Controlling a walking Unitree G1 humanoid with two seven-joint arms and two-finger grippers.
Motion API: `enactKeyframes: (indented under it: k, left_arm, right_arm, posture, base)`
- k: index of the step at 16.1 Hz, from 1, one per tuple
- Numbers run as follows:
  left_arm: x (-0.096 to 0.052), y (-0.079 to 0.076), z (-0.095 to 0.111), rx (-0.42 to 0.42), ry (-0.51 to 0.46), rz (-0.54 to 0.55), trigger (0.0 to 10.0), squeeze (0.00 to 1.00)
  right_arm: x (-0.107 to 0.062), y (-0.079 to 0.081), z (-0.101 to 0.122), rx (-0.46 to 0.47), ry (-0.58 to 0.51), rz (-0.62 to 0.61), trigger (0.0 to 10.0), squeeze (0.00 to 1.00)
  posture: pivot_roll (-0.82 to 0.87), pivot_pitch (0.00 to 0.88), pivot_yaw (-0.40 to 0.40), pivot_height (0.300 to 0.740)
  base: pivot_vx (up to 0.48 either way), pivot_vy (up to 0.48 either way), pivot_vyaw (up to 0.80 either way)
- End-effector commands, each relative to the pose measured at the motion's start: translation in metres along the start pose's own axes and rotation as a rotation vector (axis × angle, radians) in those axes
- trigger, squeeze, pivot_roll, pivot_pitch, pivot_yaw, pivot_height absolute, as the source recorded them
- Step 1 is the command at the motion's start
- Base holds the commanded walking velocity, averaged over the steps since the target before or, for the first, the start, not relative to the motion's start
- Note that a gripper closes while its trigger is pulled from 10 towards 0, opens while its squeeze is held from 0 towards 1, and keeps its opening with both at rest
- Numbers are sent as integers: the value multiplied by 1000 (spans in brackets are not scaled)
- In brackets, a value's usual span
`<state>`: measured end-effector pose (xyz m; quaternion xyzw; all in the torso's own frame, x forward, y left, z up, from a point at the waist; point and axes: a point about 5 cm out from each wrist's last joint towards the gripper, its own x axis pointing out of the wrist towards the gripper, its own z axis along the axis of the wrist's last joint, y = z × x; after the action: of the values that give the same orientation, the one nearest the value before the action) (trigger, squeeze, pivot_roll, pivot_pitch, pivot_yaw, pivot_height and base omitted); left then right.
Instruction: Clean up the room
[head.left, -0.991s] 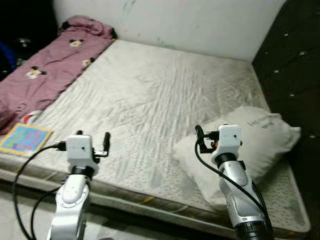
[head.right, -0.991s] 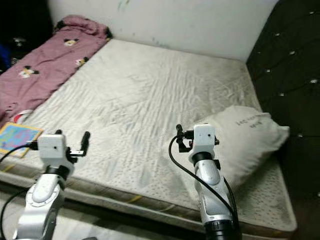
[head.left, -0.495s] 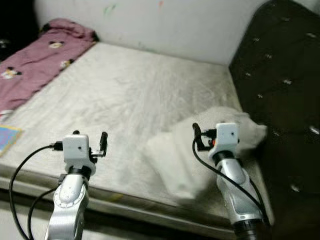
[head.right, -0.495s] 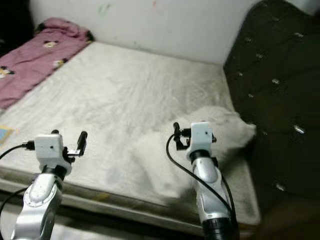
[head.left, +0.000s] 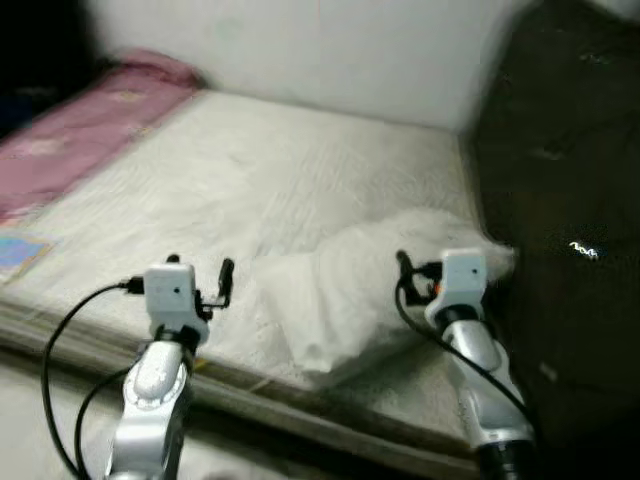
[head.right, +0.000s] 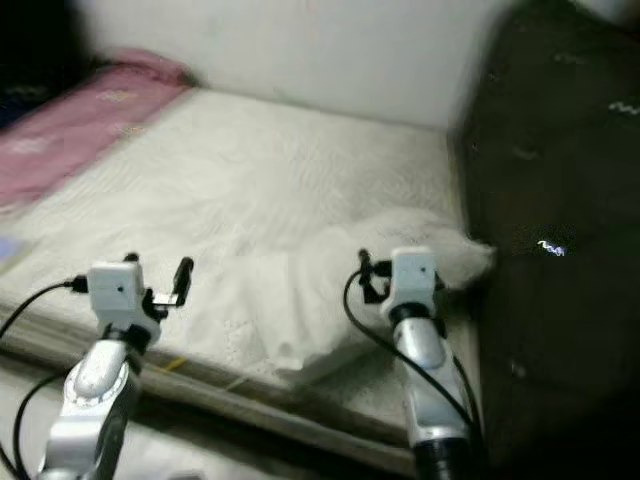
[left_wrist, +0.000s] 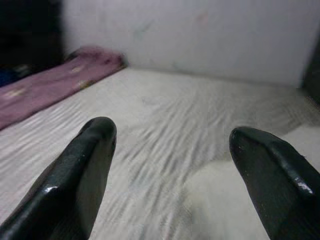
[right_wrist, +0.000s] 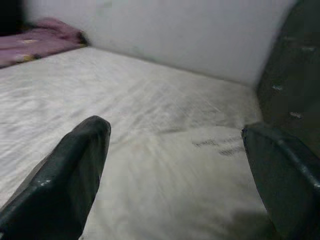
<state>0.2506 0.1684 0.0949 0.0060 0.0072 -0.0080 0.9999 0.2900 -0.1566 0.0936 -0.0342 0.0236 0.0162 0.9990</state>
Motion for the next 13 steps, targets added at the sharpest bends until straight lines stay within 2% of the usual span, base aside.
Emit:
enactKeyframes:
  k: [1,5,7,10,13]
  left_arm:
    - [2,2,2,3,0,4,10000,0]
    - [1,1,2,-12,-2,-7,10000,0]
    - [1,0,2,-18,-4,-10,10000,0]
    - [0,-1,2,-24,-9,-21,10000,0]
    - [0,-1,1,-26,-8,-26,10000,0]
  right_arm:
    - [2,1,4,10,-11,2,10000,0]
    - [1,0,3,12,-5,0,10000,0]
    - [1,0,2,12,-2,3,10000,0]
    - [1,0,2,12,-4,5,10000,0]
    - [1,1,2,12,-2,8,10000,0]
  posture:
    - [75,0,-66,740]
    - [76,0,-67,740]
    - [76,0,-68,740]
    - [77,0,-69,740]
    - [79,0,-71,740]
  base:
    - [0,0,0]
    - [0,0,0]
    - [0,0,-616]
    - [340,0,-754]
    - [339,0,0]
